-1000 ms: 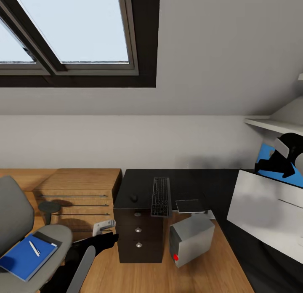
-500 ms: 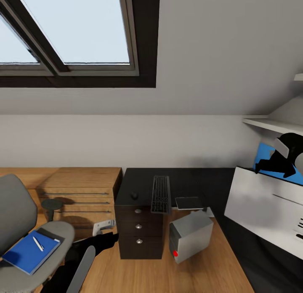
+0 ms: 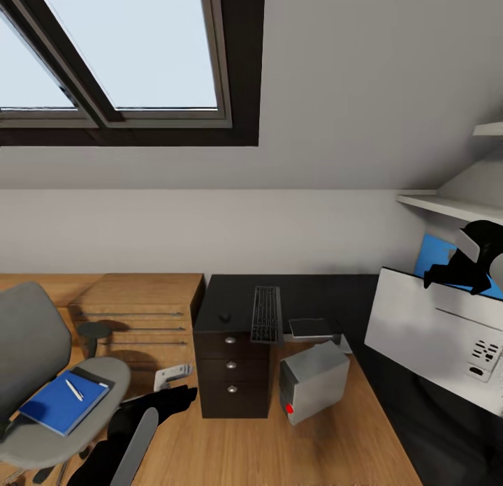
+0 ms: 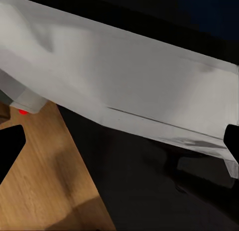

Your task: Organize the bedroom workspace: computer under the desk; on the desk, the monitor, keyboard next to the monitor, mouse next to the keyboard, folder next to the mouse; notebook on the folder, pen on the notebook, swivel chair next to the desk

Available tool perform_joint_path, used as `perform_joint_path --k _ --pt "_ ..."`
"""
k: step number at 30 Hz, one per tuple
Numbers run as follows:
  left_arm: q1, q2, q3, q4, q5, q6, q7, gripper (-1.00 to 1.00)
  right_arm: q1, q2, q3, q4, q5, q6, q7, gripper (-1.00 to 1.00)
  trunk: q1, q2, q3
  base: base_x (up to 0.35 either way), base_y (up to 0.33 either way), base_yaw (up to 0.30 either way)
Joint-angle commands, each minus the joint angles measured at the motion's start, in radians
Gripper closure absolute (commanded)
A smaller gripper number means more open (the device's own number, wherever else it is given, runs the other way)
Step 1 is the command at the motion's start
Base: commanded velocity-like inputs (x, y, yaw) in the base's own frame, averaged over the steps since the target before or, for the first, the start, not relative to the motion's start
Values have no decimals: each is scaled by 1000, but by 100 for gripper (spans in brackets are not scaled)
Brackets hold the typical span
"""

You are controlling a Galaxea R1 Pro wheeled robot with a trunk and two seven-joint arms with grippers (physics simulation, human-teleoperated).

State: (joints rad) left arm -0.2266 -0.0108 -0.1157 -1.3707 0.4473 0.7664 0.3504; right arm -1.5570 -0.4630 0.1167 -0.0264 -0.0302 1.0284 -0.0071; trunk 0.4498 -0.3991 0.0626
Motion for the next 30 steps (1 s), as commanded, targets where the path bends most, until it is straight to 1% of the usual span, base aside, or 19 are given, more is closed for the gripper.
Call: perform_joint_path --k 1,12,17,24,30 --pt "0 0 -1 -1 11 2 9 -100 0 0 4 -1 -4 4 -1 -100 0 -1 -1 -100 0 0" --pt "0 0 -1 -1 11 2 9 -100 0 0 5 -3 -4 4 -2 -100 0 -1 -1 -153 0 0" --pt "0 1 -1 -1 11 2 9 -100 0 0 5 -14 -5 0 0 -100 0 -1 -1 -66 0 0" --pt "0 1 -1 -1 11 2 9 -100 0 -2 1 -99 -6 -7 0 -100 0 -1 -1 12 0 0" --pt "0 1 -1 -1 11 1 10 -100 0 -3 -3 -182 -7 -8 0 -100 0 -1 -1 215 0 0"
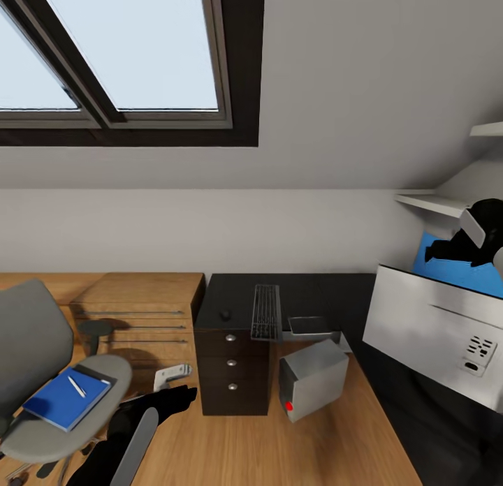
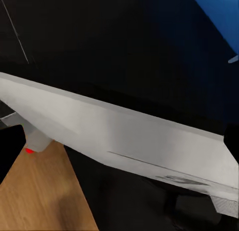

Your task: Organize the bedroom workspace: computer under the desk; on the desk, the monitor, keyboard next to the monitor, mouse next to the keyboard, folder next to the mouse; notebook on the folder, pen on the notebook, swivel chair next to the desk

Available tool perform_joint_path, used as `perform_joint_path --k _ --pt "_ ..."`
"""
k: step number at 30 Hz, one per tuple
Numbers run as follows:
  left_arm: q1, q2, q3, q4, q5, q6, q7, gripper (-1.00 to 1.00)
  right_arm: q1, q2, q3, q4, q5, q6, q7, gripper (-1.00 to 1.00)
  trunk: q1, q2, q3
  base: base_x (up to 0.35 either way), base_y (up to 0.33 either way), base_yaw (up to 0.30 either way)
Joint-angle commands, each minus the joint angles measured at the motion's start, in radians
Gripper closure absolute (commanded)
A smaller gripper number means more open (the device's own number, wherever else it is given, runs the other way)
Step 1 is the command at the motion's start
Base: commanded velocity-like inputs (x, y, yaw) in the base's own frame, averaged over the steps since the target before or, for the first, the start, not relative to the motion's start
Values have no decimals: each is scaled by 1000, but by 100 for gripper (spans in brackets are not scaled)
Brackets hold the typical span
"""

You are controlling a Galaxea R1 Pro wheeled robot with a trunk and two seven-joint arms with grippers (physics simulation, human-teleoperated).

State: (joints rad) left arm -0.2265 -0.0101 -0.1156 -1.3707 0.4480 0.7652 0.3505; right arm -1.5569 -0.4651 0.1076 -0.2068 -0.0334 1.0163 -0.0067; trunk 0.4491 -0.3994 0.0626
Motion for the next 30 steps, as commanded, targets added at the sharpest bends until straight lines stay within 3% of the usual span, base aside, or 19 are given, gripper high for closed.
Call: perform_joint_path --k 1,23,30 --pt "0 0 -1 -1 11 2 10 -100 0 -1 6 -11 -4 4 -1 -100 1 -1 0 281 0 0" --pt "0 -1 -2 1 10 2 11 -100 2 -3 6 -45 -4 -27 -1 -100 1 -1 0 311 0 0" --pt "0 -1 -31 2 10 2 13 -100 5 -5 6 -8 -2 -36 -5 -100 1 -1 0 119 0 0"
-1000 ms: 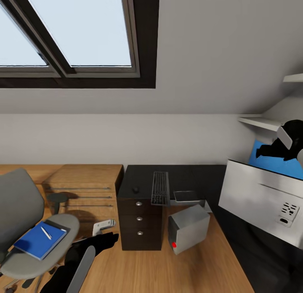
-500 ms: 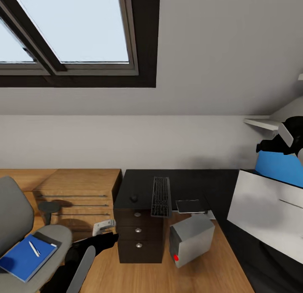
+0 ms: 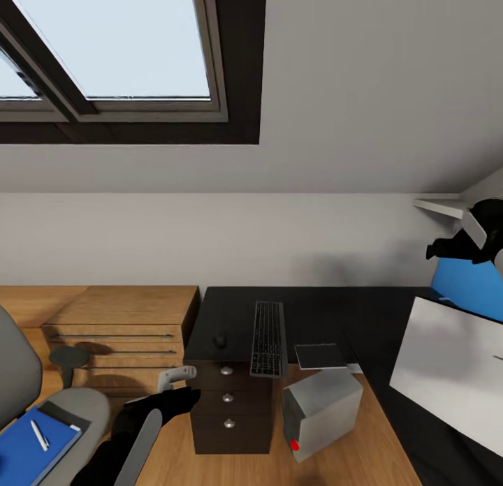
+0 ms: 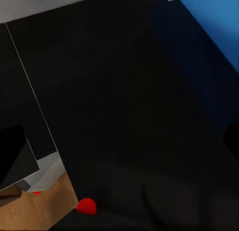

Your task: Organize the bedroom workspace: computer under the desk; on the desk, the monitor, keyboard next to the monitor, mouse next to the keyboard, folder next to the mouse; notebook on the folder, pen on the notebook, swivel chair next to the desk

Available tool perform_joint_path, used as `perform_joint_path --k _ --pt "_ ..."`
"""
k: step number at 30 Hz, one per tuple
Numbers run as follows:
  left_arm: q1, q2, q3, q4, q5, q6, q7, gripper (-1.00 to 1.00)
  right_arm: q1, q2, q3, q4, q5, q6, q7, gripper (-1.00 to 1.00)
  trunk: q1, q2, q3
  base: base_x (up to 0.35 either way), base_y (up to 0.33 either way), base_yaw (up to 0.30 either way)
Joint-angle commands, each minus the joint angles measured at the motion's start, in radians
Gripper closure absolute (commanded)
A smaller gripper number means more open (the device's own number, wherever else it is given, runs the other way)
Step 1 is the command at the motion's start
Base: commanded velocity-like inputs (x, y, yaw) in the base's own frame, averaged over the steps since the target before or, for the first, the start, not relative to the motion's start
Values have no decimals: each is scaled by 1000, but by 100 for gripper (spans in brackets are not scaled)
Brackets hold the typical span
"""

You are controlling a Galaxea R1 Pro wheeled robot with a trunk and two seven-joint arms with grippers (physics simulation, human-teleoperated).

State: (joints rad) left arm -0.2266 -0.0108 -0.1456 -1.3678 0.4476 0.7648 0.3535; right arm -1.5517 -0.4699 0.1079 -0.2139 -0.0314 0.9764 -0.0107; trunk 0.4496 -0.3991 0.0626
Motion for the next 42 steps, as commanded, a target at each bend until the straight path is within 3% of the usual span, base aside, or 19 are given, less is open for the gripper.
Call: perform_joint_path --k 1,4,15,42 --pt "0 0 -2 -1 11 2 10 -100 0 -1 6 4 -4 4 -1 -100 0 -1 0 32 0 0" --pt "0 0 -6 -1 11 2 9 -100 1 -5 6 68 -4 3 -3 -100 0 -1 0 12 0 0" --pt "0 0 -6 -1 11 3 8 -100 1 -7 7 154 -2 3 -4 -100 0 -1 0 1 0 0" --pt "0 1 -6 -2 11 3 7 -100 55 -6 8 164 -1 4 -10 -100 0 -1 0 0 0 0"
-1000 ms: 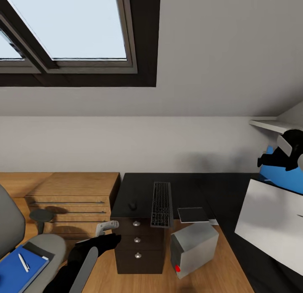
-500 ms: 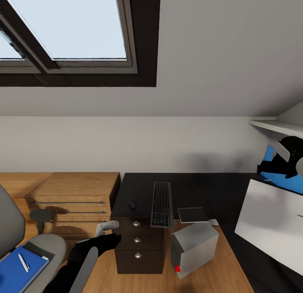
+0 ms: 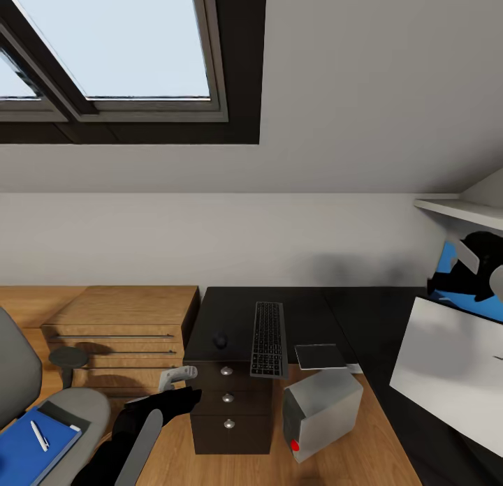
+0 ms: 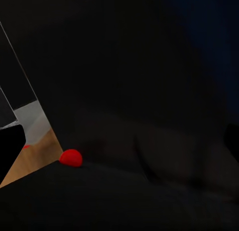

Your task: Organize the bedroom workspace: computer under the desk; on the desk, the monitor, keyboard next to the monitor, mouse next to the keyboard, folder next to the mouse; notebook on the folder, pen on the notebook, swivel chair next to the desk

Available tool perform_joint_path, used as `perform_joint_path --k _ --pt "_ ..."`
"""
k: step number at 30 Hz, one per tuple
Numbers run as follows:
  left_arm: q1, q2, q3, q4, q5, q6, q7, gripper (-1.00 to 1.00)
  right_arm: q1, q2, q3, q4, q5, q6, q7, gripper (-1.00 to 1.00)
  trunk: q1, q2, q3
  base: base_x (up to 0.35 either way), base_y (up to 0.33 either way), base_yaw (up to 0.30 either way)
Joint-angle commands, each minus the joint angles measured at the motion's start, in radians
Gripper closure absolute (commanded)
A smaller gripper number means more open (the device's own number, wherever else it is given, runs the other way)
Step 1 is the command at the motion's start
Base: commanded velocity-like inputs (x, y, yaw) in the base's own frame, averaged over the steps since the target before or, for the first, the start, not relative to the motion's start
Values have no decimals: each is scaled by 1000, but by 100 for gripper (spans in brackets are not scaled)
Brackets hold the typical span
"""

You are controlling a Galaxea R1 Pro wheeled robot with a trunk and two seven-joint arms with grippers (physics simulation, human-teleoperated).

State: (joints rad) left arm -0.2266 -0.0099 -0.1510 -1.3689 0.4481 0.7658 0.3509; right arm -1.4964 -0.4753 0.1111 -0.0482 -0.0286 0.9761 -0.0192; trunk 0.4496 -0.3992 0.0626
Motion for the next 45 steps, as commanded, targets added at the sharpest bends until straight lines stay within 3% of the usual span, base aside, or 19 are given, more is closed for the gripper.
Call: perform_joint_path --k 1,31,38,45 --pt "0 0 -1 -1 11 2 10 -100 3 0 5 -1 -4 4 -2 -100 0 -1 0 0 0 0" --pt "0 0 -1 -16 11 3 10 -100 21 0 5 19 -4 3 -19 -100 0 -1 0 -40 0 0" --pt "0 0 -1 -16 11 4 10 -100 21 3 5 18 30 3 -19 -100 0 -1 0 -138 0 0" --pt "0 1 -1 -16 11 3 10 -100 21 6 5 8 34 3 -16 -100 0 -1 0 -167 22 0"
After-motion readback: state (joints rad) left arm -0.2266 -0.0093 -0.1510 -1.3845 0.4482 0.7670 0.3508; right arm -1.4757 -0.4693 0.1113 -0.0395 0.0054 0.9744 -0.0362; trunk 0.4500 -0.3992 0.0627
